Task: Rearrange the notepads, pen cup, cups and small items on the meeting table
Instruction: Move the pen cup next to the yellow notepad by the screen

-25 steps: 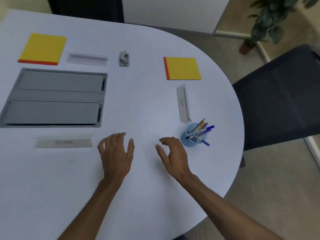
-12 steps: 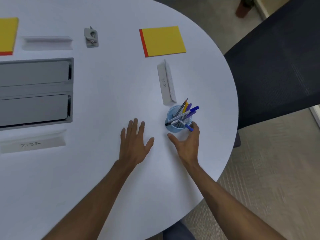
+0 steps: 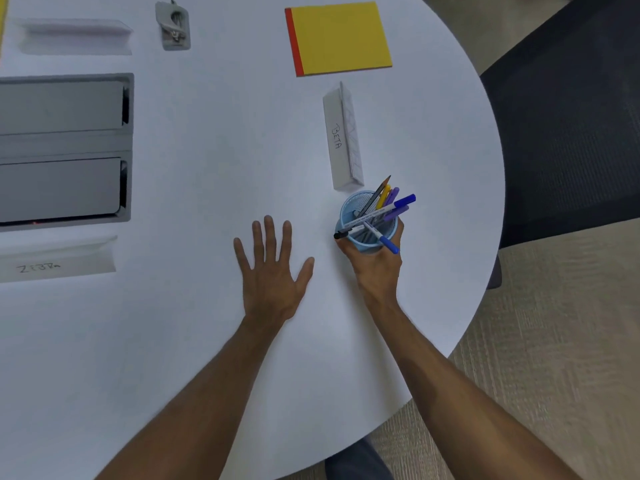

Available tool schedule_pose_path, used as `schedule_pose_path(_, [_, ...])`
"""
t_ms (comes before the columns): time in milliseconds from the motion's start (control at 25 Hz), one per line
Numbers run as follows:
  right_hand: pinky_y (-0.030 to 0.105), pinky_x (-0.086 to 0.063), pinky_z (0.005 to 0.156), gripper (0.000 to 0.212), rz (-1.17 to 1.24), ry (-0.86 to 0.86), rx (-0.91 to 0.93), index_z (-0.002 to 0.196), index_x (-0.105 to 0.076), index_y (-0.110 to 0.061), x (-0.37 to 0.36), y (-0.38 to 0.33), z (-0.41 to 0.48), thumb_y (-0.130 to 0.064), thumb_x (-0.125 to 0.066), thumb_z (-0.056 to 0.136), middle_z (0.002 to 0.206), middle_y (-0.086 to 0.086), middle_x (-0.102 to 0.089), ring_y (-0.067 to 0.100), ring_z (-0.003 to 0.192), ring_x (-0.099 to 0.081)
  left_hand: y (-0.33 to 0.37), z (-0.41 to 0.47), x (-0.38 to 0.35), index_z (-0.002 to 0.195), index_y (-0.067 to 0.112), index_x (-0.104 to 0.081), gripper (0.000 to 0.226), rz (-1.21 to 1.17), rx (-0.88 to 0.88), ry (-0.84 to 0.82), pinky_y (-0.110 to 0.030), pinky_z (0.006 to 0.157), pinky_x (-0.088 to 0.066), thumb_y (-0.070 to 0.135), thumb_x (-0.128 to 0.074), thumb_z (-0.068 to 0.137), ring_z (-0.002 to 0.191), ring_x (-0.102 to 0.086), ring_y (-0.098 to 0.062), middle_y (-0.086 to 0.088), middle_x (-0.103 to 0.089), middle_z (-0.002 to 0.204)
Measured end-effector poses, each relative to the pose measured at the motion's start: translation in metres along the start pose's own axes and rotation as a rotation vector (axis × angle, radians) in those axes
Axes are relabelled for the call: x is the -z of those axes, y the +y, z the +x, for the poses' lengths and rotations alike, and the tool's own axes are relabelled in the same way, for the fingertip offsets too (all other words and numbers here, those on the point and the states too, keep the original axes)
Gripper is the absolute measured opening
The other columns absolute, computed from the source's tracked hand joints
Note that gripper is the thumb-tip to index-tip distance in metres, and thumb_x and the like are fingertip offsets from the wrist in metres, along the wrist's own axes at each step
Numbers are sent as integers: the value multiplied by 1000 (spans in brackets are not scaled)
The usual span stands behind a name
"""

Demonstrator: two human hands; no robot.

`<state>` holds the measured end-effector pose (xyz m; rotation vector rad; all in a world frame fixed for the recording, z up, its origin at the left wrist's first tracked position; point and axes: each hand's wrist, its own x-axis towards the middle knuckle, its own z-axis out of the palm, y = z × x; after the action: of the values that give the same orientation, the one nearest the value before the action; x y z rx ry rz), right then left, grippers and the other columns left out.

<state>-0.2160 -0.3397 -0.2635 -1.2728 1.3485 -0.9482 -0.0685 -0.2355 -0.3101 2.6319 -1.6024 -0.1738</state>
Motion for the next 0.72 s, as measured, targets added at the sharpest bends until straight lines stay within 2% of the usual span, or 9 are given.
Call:
schedule_pose_path(120, [29, -54, 102, 68, -10, -14, 10, 122, -49, -42, 1, 1, 1, -16, -90, 73, 122, -22, -63, -1, 114, -63, -1, 0, -4, 159, 22, -2, 82, -12, -9, 26, -63, 118, -8, 70, -18, 95, 154, 2, -30, -10, 3, 167])
schedule_pose_path(240, [26, -53, 101, 70, -40, -57, 30, 123, -48, -48, 3, -2, -4, -29, -90, 71, 118, -38, -61, -4, 114, -62, -2, -1, -5, 159, 22, -2, 81, -4, -14, 39, -62, 119, -8, 69, -19, 95, 154, 2, -30, -10, 3, 167])
schedule_pose_path(360, [19, -52, 96, 69, -65, -111, 45, 121, -47, -61, -1, -11, -11, -46, -86, 67, 118, -40, -60, -4, 115, -62, -2, -1, -3, 159, 22, -2, 80, 6, -14, 15, -62, 119, -7, 68, -16, 96, 154, 3, -30, -11, 4, 167])
schedule_pose_path(480, [11, -50, 93, 69, -96, -167, 74, 123, -47, -58, -7, -13, -19, -32, -88, 74, 119, -37, -60, -5, 115, -61, -5, -2, 5, 159, 22, -5, 77, -22, -35, -20, -61, 119, -6, 67, -15, 97, 153, 5, -30, -12, 3, 166])
schedule_pose_path(560, [15, -53, 95, 68, -103, -212, 76, 123, -47, -49, -11, -13, -23, -19, -87, 78, 122, -31, -59, -9, 113, -60, -14, -5, 13, 159, 23, -10, 74, -69, -62, -9, -59, 120, -6, 65, -17, 98, 153, 5, -30, -12, 2, 167])
schedule_pose_path(640, [21, -53, 101, 67, -103, -269, 74, 124, -45, -45, -17, -21, -30, -17, -86, 79, 125, -22, -58, -7, 113, -59, -28, -14, 25, 159, 23, -13, 71, -102, -61, 19, -56, 121, -7, 62, -20, 100, 154, 5, -29, -11, 0, 167])
schedule_pose_path(720, [18, -51, 100, 66, -110, -329, 89, 123, -46, -48, -26, -30, -37, -23, -87, 78, 124, -29, -58, -6, 115, -60, -47, -25, 38, 159, 21, -15, 69, -130, -36, 53, -54, 122, -7, 59, -22, 101, 154, 3, -27, -11, -2, 167])
